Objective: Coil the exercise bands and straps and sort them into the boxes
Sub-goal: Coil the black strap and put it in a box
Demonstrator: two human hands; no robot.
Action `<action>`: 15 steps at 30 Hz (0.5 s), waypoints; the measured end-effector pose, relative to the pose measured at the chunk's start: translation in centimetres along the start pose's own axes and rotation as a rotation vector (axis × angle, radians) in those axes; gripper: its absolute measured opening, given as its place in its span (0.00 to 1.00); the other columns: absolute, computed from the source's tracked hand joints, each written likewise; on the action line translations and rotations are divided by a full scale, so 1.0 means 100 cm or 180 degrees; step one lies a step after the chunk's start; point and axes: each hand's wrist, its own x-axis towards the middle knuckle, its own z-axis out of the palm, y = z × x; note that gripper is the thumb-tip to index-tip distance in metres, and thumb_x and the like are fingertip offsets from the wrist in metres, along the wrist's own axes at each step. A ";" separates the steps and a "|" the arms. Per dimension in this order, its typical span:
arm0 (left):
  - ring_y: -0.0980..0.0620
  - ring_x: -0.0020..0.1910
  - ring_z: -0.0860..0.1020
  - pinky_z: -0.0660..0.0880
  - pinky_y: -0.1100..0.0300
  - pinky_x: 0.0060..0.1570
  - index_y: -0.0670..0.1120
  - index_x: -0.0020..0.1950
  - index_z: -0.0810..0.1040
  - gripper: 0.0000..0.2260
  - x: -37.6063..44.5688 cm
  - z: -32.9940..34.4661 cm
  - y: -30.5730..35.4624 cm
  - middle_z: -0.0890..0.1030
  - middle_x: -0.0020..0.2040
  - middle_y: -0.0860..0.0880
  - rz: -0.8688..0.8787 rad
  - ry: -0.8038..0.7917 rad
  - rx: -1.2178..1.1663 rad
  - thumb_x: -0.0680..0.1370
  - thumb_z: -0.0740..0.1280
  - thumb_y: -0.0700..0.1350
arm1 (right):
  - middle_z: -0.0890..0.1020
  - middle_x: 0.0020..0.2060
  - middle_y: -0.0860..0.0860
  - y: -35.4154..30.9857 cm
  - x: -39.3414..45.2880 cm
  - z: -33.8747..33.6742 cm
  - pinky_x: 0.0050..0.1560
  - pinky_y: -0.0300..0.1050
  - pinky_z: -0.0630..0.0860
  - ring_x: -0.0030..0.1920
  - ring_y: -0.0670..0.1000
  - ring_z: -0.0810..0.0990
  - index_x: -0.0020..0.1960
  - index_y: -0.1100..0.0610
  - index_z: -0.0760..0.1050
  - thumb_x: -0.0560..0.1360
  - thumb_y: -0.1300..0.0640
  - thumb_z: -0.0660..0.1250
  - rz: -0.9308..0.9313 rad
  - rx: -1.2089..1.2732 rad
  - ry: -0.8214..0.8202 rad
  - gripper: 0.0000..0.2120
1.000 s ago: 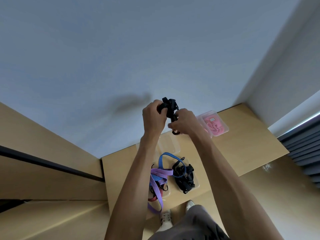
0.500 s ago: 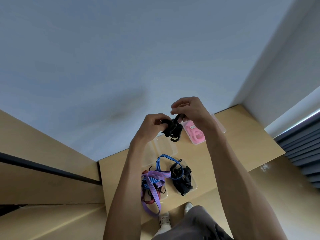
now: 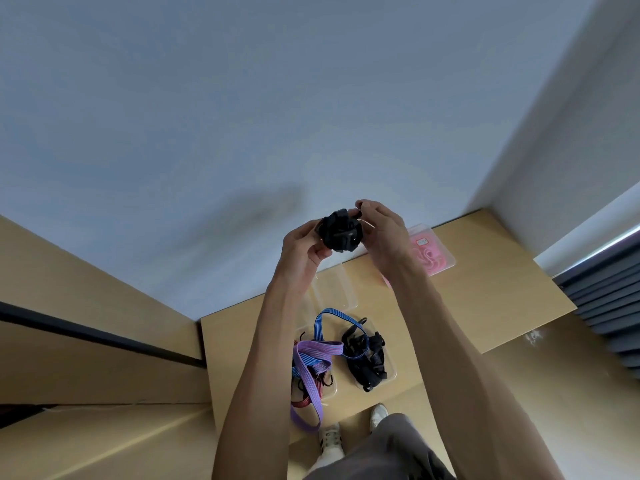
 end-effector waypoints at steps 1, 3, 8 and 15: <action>0.48 0.38 0.76 0.74 0.62 0.36 0.41 0.49 0.84 0.09 0.001 0.001 -0.001 0.82 0.43 0.43 -0.0002 0.0058 -0.0119 0.80 0.64 0.35 | 0.82 0.39 0.54 0.003 -0.001 0.004 0.39 0.43 0.77 0.38 0.53 0.78 0.49 0.59 0.78 0.79 0.59 0.67 -0.0065 -0.0082 0.0162 0.04; 0.50 0.38 0.76 0.73 0.64 0.34 0.40 0.53 0.84 0.08 0.004 0.005 -0.003 0.83 0.44 0.43 -0.0001 0.0159 -0.0296 0.81 0.64 0.36 | 0.79 0.36 0.54 0.010 -0.002 0.009 0.35 0.43 0.76 0.35 0.52 0.77 0.48 0.59 0.76 0.78 0.58 0.67 -0.0261 -0.0374 0.0560 0.03; 0.49 0.41 0.76 0.77 0.64 0.38 0.41 0.58 0.82 0.09 0.005 0.010 -0.009 0.83 0.51 0.41 -0.0011 0.0198 -0.0594 0.82 0.63 0.36 | 0.76 0.29 0.55 0.020 -0.002 0.009 0.25 0.39 0.68 0.25 0.49 0.72 0.47 0.57 0.70 0.78 0.62 0.65 -0.0510 -0.0670 0.0929 0.04; 0.49 0.36 0.80 0.79 0.60 0.42 0.38 0.60 0.81 0.10 0.011 0.012 -0.007 0.81 0.39 0.43 0.0119 0.0744 -0.0365 0.79 0.69 0.37 | 0.81 0.33 0.55 0.024 -0.007 0.000 0.37 0.43 0.79 0.33 0.52 0.81 0.49 0.64 0.81 0.77 0.61 0.68 0.0053 -0.0756 0.0373 0.06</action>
